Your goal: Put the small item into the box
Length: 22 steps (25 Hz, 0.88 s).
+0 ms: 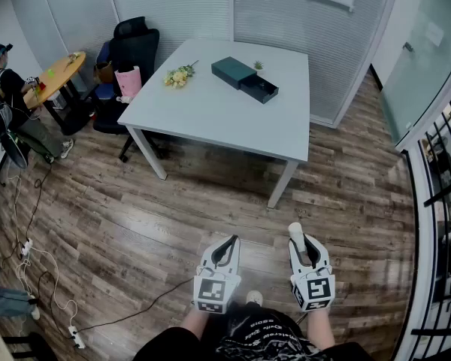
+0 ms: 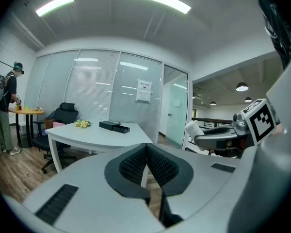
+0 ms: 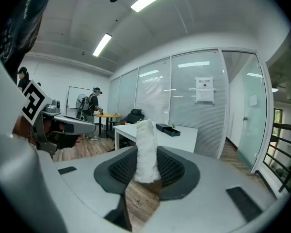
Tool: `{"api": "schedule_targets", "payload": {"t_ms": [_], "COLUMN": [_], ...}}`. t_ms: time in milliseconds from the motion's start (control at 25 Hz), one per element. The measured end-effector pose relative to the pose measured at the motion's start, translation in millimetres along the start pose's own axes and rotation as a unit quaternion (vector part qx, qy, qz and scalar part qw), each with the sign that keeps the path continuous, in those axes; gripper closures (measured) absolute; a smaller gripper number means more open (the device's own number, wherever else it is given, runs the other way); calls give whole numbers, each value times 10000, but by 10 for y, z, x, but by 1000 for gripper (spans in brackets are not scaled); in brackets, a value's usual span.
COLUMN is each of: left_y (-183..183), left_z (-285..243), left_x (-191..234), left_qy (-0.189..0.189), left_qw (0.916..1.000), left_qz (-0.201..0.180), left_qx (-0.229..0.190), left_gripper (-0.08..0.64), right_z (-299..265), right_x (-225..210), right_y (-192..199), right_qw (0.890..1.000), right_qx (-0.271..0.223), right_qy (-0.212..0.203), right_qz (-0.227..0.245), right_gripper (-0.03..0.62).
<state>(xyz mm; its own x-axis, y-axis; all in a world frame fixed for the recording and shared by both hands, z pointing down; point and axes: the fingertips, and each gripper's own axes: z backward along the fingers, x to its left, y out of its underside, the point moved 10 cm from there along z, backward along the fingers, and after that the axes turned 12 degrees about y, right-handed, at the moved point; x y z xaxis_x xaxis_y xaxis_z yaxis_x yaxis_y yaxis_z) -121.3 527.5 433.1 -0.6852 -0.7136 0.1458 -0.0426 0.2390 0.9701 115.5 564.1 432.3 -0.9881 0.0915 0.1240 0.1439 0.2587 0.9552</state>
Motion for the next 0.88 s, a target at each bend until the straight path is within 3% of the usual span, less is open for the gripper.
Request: {"api": "schedule_targets", "payload": {"t_ms": [360, 880], "left_y": [-35, 5], "left_z": [30, 198], "left_x": [75, 338], "left_qy": [-89, 43], "left_qw": [9999, 9998], "left_qz": [89, -4], "left_qx": [-61, -169], "left_gripper": [543, 543], "right_z": [-61, -2], "right_x": [45, 295], "right_y": [22, 25], "right_qw": [9998, 9989], "right_qx": [7, -98], "right_qy": [-53, 430], "right_qz": [-188, -153], "right_gripper": [460, 459]}}
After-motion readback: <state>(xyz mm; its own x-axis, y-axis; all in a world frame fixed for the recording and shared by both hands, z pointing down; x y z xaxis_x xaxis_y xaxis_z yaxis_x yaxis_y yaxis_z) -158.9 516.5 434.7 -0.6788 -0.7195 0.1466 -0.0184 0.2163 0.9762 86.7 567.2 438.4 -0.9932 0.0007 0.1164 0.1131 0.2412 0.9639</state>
